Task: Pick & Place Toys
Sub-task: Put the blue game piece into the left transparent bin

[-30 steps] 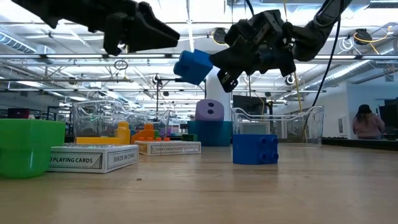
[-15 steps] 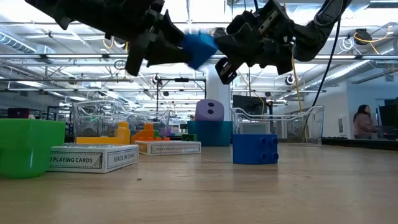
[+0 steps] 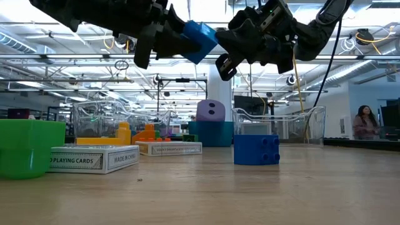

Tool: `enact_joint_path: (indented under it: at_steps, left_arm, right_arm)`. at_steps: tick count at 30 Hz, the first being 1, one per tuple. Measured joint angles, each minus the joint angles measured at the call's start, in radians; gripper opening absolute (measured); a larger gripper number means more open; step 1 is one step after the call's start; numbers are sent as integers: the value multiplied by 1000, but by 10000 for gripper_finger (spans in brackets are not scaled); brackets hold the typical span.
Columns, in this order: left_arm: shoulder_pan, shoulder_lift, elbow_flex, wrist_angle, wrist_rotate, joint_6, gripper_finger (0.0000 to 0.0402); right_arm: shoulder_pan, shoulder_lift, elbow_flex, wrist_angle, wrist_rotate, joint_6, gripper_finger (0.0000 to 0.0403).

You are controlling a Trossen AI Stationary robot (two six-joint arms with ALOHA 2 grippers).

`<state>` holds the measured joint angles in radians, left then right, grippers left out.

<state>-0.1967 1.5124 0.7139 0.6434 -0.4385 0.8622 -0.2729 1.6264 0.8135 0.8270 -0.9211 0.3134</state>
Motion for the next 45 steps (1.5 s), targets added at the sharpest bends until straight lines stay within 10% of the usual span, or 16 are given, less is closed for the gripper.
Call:
enact_joint_path:
  at_steps: [6, 22, 32, 45]
  left_arm:
    - [-1, 0, -2, -1, 9, -20, 142]
    - [-62, -109, 0, -8, -25, -118, 141]
    - [-72, -423, 0, -360, -300, -271, 153]
    - [195, -657, 0, -880, -229, -589, 144]
  right_arm:
    - [0, 0, 0, 6, 0, 1, 0]
    - [-52, 1, 0, 161, -161, 156, 100]
    - [-88, 1, 0, 120, -179, 140, 132]
    - [-39, 1, 0, -105, -91, -50, 128]
